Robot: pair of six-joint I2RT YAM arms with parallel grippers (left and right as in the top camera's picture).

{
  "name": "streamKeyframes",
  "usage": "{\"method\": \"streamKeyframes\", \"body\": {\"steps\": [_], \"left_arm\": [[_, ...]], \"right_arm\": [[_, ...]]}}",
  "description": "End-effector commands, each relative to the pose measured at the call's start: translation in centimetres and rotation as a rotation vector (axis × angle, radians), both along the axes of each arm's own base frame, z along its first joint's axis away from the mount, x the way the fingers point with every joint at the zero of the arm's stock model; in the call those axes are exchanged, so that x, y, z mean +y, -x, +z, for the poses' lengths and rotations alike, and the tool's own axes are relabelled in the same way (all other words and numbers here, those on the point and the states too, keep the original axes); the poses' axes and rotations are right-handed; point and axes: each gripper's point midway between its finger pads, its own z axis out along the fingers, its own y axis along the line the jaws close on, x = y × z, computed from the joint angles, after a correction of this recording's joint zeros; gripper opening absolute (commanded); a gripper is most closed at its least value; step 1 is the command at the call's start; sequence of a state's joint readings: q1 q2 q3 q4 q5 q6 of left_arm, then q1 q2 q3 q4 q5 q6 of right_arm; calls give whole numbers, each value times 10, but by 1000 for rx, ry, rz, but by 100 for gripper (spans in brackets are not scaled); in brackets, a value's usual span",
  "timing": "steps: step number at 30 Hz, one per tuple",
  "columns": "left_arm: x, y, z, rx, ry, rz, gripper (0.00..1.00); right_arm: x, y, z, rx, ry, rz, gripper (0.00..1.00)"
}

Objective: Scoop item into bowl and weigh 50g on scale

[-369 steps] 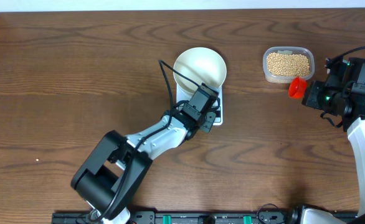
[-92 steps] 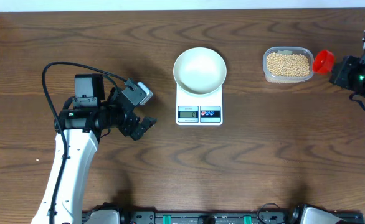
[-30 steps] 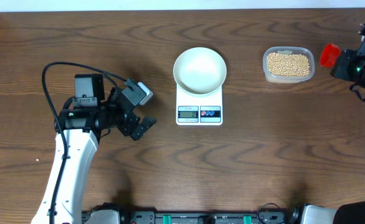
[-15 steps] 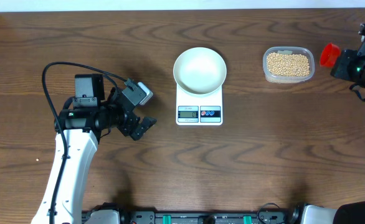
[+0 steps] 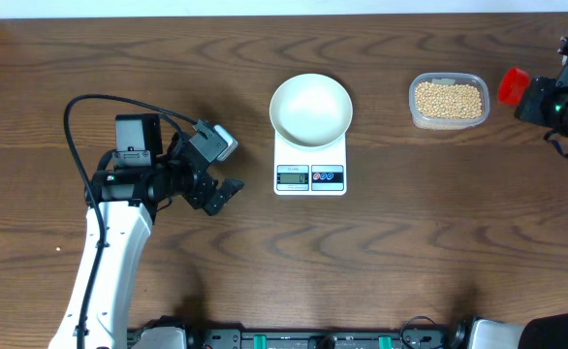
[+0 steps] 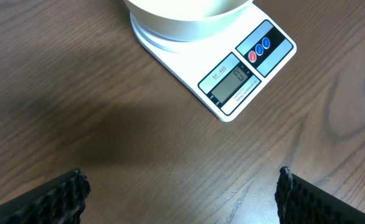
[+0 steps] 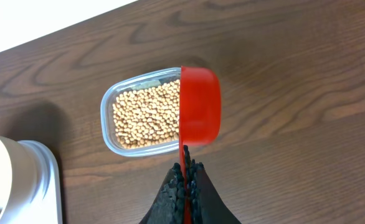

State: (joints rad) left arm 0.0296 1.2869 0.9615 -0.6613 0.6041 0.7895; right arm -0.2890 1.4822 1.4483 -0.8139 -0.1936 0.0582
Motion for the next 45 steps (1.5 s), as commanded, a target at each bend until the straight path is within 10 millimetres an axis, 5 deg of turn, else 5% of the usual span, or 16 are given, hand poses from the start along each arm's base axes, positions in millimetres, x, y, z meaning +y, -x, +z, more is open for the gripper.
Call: {"method": "streamKeyframes", "body": {"steps": [1, 45], "left_arm": [[-6, 2, 3, -1, 31, -19, 98], [-24, 16, 11, 39, 149, -79, 98]], "right_arm": [[-1, -4, 7, -19, 7, 14, 1], [-1, -4, 7, -19, 7, 14, 1]]}}
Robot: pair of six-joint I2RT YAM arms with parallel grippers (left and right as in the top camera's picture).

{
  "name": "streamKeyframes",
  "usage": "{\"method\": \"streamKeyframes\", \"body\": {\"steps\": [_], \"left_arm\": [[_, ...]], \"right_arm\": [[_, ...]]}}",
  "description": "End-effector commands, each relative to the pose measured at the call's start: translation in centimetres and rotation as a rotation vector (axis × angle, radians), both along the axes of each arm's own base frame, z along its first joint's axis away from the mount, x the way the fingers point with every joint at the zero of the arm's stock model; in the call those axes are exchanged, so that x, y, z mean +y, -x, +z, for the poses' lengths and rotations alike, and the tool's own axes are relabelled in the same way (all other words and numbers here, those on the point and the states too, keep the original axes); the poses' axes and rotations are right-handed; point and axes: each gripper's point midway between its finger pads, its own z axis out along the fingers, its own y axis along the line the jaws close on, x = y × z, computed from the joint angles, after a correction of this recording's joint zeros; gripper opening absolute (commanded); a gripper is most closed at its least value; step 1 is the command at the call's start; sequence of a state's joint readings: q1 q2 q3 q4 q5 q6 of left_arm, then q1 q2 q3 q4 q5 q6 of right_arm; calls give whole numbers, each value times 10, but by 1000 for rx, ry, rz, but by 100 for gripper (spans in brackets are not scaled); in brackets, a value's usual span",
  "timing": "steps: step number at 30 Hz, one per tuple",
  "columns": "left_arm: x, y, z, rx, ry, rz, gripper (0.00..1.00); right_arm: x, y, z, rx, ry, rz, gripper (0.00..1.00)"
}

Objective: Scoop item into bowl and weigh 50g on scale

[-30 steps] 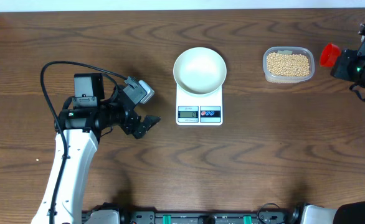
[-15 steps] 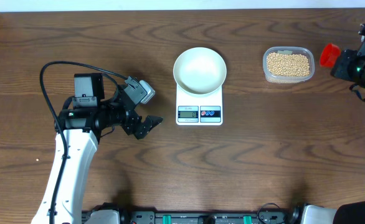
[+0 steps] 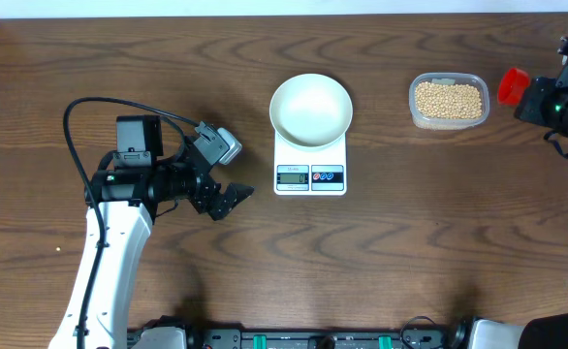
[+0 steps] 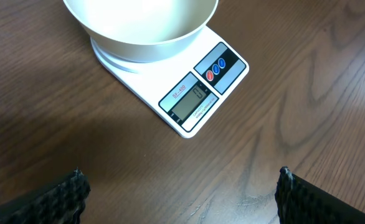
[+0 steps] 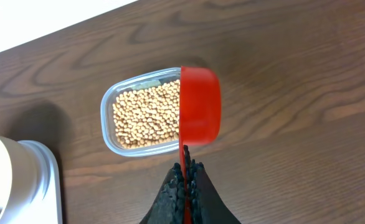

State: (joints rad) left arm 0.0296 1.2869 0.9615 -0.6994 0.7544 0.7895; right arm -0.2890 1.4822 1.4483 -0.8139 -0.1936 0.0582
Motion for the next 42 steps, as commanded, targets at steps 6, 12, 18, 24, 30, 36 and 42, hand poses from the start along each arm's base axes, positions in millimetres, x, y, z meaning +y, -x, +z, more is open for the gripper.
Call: {"method": "streamKeyframes", "body": {"steps": [6, 12, 18, 24, 30, 36, 42], "left_arm": [[-3, 2, 1, 5, 14, -9, 98], [-3, 4, 0, 12, 15, -9, 98], [-3, 8, -2, 37, 15, -9, 98], [-3, 8, -2, 35, 16, -10, 98], [-3, 0, 2, -6, 15, -10, 98], [-3, -1, 3, -14, 15, -10, 98], [-3, 0, 2, -8, 15, -10, 98]], "right_arm": [[-1, -4, 7, -19, 4, 17, 1], [1, -4, 7, -20, -1, 21, 1], [1, -5, 7, -21, -1, 22, 1], [1, -4, 7, -21, -1, 21, 1], [1, -5, 7, -21, -1, 21, 1], [1, -4, 7, -20, -2, 22, 1], [1, -5, 7, -21, -1, 22, 1]]}}
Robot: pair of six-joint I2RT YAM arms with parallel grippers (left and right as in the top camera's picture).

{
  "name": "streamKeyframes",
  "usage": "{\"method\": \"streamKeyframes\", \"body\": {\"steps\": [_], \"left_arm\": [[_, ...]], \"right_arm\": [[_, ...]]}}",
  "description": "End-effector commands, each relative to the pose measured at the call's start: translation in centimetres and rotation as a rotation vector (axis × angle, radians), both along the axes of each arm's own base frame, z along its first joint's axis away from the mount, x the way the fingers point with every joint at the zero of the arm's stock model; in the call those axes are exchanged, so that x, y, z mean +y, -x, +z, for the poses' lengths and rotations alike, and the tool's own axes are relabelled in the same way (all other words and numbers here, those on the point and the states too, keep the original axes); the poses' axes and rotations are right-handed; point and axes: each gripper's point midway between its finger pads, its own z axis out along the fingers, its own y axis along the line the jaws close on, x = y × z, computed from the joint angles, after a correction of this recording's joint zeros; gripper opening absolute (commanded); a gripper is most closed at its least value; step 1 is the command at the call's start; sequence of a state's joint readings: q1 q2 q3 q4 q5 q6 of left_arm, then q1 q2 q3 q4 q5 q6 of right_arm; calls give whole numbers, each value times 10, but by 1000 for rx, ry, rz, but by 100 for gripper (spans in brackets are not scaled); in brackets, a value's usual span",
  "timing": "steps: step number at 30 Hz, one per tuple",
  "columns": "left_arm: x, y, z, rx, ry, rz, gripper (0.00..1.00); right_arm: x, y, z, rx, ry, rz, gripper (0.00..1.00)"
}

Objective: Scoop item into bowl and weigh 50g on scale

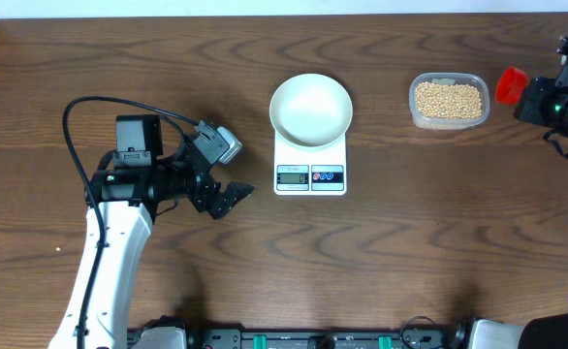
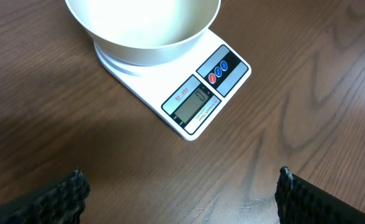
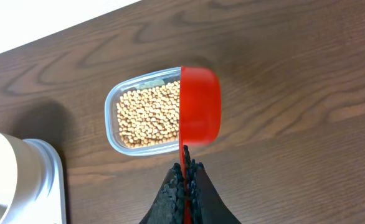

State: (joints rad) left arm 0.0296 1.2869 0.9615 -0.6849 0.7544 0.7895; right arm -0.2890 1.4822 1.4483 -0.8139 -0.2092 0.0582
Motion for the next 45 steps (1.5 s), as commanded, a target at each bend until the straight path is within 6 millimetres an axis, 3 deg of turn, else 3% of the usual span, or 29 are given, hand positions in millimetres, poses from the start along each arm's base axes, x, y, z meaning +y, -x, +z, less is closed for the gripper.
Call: {"method": "streamKeyframes", "body": {"steps": [1, 12, 22, 28, 34, 45], "left_arm": [[-3, 3, 1, 6, 15, -10, 98], [-3, 3, 1, 7, 15, -10, 98], [-3, 3, 1, 7, 15, -10, 98], [-3, 3, 1, 7, 15, -10, 98], [-3, 3, 1, 7, 15, -10, 98], [-3, 3, 1, 7, 15, -10, 98]], "right_arm": [[-2, -4, 7, -17, 10, 11, 1], [-3, -13, 0, -20, 18, 26, 1], [30, -35, -18, 0, 63, 147, 1], [30, -39, -28, 45, 202, 124, 1], [38, -40, -38, 78, 226, 144, 1], [34, -41, -74, 185, 239, 138, 1]]}}
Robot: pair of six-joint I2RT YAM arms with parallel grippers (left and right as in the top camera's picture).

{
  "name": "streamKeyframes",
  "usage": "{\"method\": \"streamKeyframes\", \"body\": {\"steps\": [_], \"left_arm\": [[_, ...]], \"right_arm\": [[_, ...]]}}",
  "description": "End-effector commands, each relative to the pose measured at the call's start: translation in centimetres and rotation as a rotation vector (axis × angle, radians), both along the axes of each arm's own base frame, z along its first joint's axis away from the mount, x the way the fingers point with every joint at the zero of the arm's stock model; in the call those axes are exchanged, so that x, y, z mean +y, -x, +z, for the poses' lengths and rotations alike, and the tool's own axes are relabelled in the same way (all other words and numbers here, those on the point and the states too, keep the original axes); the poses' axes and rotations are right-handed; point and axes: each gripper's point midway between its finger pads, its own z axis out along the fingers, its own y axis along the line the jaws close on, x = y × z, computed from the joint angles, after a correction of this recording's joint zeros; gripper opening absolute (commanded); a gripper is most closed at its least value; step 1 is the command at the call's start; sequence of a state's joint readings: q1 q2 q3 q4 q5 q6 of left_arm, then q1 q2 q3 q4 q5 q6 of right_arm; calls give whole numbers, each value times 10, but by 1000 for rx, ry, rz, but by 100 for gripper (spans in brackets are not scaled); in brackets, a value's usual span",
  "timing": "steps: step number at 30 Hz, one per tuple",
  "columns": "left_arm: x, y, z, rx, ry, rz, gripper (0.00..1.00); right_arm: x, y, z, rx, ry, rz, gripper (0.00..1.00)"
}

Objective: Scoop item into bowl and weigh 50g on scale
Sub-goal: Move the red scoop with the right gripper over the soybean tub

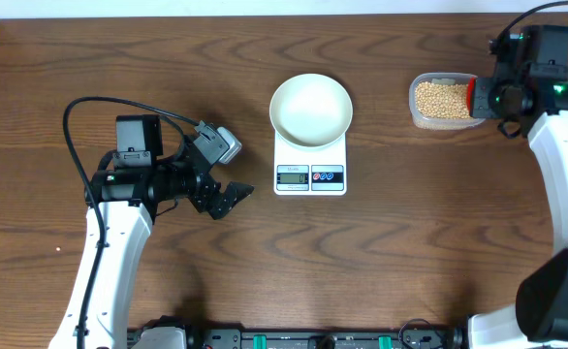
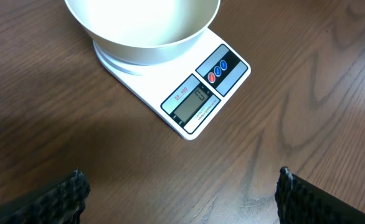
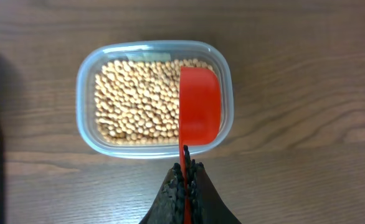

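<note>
An empty white bowl [image 1: 310, 109] sits on the white kitchen scale [image 1: 310, 176], seen also as the bowl [image 2: 142, 25] and scale [image 2: 198, 96] in the left wrist view. A clear tub of soybeans [image 1: 441, 100] stands to the right. My right gripper [image 3: 184, 168] is shut on the thin handle of a red scoop [image 3: 199, 106], whose cup hangs over the right part of the tub [image 3: 151, 96]. The scoop [image 1: 473, 96] shows at the tub's right edge from overhead. My left gripper [image 1: 224, 197] stands open over bare table left of the scale.
The dark wooden table [image 1: 410, 242] runs wide around the scale. The table's far edge [image 1: 265, 16] lies just behind the tub and bowl. A black cable [image 1: 90, 102] loops over the left arm.
My right gripper has moved left with the red scoop, from beside the tub's right end to directly over its right part. The left gripper and scale stay as they were.
At first my right gripper held the scoop off the tub's right end, and my left gripper stood open left of the scale. The left gripper then shifted slightly toward the scale and stayed. The scoop is now above the beans.
</note>
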State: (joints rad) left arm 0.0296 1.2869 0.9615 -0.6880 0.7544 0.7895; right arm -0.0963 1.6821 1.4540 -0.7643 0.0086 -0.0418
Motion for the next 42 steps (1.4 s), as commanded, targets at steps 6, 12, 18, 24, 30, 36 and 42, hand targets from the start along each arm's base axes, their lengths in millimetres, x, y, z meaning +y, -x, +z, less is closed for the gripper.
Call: {"method": "streamKeyframes", "body": {"steps": [6, 12, 18, 24, 30, 36, 42], "left_arm": [[-3, 2, 1, 4, 15, -10, 98], [-3, 2, 1, 4, 15, -10, 98], [-3, 2, 1, 4, 15, -10, 98], [-3, 2, 1, 4, 15, -10, 98], [-3, 2, 1, 4, 15, -10, 98], [-3, 2, 1, 4, 15, -10, 98], [-3, 2, 1, 4, 15, -10, 98]], "right_arm": [[-5, -5, -16, 47, 36, -10, 1], [-2, -7, -40, 100, -2, -40, 1], [16, -9, -58, 135, -106, -32, 1], [29, -11, -60, 137, -213, -64, 1], [43, -10, -60, 150, -344, -117, 1], [44, -6, -61, 174, -420, -186, 1], [36, -4, -70, 204, -461, -248, 1]]}}
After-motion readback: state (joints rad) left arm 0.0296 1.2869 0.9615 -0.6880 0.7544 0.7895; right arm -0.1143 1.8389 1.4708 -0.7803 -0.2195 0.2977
